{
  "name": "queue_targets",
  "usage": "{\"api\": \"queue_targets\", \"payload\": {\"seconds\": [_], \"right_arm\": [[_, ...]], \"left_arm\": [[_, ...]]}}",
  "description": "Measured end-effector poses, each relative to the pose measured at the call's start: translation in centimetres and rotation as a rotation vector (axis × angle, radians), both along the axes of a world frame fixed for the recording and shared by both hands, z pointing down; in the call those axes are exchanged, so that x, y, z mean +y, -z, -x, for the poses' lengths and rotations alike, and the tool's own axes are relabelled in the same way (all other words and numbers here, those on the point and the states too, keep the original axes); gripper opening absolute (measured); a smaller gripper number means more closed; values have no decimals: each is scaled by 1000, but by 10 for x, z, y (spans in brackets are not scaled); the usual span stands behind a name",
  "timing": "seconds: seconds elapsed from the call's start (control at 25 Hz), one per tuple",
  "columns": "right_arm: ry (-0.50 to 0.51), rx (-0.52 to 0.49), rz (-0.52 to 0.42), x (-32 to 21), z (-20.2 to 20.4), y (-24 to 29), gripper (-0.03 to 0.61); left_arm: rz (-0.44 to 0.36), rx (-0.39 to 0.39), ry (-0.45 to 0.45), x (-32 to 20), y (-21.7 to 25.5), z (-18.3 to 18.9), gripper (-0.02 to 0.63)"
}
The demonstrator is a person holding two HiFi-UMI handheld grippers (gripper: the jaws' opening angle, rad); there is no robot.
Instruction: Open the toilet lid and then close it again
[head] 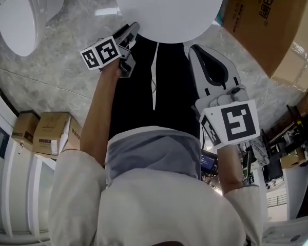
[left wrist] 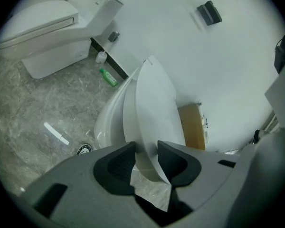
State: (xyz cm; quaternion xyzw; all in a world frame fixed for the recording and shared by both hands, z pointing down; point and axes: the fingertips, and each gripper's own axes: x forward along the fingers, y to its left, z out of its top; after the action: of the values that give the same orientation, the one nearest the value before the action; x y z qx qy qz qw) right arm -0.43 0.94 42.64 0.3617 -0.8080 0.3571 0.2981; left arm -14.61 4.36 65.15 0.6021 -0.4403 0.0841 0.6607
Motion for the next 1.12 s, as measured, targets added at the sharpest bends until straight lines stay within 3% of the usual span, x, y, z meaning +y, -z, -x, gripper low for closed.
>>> {"api": "queue_targets", "payload": {"seconds": [1.12], "right_arm": [[-33,-28,-99,0,9,98,12]], "left_arm": [[-98,12,4,-27,92,-6,137]]}}
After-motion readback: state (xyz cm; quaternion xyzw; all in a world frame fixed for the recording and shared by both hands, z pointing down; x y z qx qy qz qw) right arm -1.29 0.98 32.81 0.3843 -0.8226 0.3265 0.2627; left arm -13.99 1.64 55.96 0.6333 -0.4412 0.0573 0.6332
